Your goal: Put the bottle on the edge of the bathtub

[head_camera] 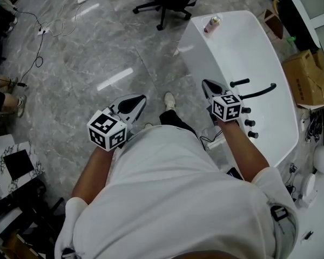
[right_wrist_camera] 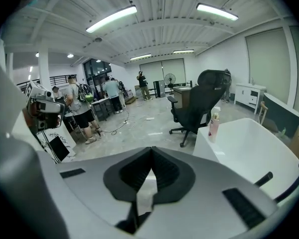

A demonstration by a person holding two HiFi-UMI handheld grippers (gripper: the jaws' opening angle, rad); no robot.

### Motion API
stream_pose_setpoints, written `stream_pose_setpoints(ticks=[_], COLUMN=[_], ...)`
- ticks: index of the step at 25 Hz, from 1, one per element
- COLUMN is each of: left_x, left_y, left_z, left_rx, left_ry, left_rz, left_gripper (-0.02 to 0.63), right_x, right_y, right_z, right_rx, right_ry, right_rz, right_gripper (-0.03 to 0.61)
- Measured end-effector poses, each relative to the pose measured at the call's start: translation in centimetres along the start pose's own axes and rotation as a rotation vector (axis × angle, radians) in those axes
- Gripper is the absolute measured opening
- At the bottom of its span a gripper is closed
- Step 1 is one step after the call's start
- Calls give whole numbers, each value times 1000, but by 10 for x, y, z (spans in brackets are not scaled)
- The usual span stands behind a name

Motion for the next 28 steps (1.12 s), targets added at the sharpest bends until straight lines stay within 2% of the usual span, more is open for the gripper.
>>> stream_pose_setpoints(ticks=[7,13,28], left_x=[-10,-14,-25], left_y=[8,14,15], left_z=[-13,-20,-39], left_rx=[5,16,55], left_ry=[4,9,34], left_rz=[12,23,2], left_gripper=[18,18,18], right_x=[4,-4,-9], right_y=[-38,-60,-81], right_z=[-28,-37,-28], right_rx=[40,48,95], right_ry=[46,30,8], right_rz=[-18,-125,-158], right_gripper=[9,9,8])
Point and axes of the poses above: the fingertips, and each gripper's own axes: z forward along the fingers, y to its right, x out of its top, the point moved 10 cm from there along -z, backward along the fingers, and after that the axes turned 7 degrees about z, right-handed, at the moved point
